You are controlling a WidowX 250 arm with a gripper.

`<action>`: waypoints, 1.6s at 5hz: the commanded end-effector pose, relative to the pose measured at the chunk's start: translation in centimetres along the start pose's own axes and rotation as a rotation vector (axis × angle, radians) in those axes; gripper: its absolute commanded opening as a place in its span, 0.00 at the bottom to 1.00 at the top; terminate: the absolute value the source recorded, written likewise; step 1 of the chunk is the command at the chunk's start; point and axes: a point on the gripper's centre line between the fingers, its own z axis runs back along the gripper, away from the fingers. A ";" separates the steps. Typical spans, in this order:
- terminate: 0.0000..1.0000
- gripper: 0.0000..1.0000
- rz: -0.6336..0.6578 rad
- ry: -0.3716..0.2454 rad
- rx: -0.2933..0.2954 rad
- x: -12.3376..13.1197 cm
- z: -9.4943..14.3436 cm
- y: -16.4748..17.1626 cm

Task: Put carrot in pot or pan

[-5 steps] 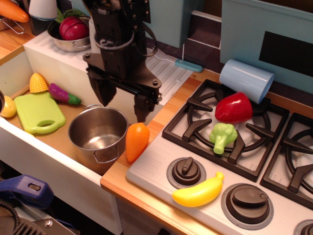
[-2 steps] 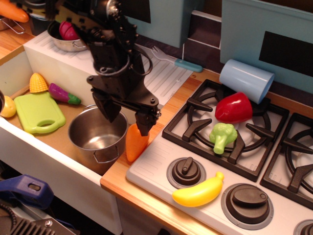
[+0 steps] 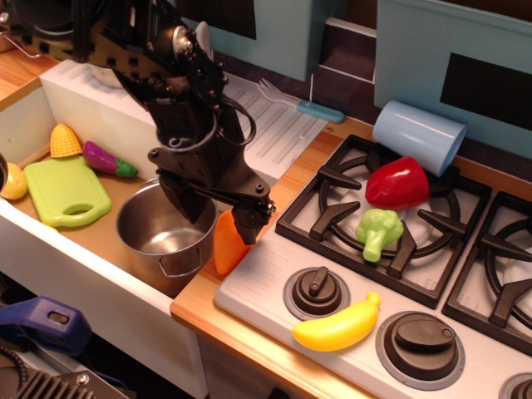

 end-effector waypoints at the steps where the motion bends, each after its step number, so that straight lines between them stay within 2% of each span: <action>1: 0.00 1.00 0.003 -0.034 -0.023 0.5 -1.0 0.1; 2: 0.00 1.00 0.016 -0.029 -0.019 0.5 -1.4 -0.2; 3: 0.00 0.00 0.019 -0.019 -0.009 0.3 -1.4 -0.3; 5: 0.00 0.00 0.018 -0.009 0.000 -0.1 -0.8 0.0; 6: 0.00 0.00 -0.024 0.003 0.039 0.4 0.5 1.6; 7: 0.00 0.00 -0.086 -0.023 0.126 1.2 1.7 3.6; 8: 0.00 0.00 -0.145 -0.059 0.166 2.2 1.7 5.5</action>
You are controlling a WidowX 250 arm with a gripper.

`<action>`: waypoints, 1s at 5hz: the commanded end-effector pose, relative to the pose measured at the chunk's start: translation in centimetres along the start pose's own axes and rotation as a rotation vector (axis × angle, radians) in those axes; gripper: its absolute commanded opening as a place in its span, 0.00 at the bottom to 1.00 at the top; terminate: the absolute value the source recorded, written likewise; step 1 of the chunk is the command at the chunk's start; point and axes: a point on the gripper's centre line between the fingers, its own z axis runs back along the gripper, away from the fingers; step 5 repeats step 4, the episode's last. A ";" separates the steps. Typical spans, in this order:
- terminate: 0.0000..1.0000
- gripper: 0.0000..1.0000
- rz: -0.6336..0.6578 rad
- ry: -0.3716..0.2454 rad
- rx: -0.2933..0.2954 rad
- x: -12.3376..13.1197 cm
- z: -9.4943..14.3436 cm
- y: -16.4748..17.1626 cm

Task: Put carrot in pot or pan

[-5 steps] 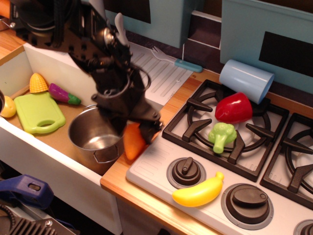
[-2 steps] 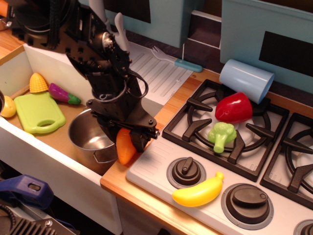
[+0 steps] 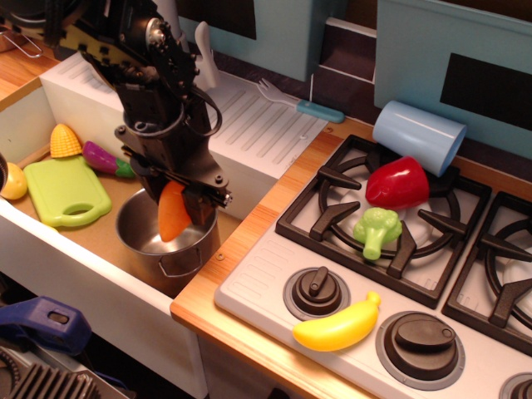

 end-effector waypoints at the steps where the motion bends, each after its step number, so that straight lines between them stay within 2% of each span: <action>1: 0.00 0.00 -0.048 -0.084 0.034 2.0 -0.2 2.5; 2: 0.00 1.00 -0.036 -0.123 -0.011 2.3 -0.8 2.5; 3: 0.00 1.00 -0.036 -0.123 -0.011 2.3 -0.8 2.5; 4: 1.00 1.00 -0.036 -0.123 -0.011 2.3 -0.8 2.5; 5: 1.00 1.00 -0.036 -0.123 -0.011 2.3 -0.8 2.5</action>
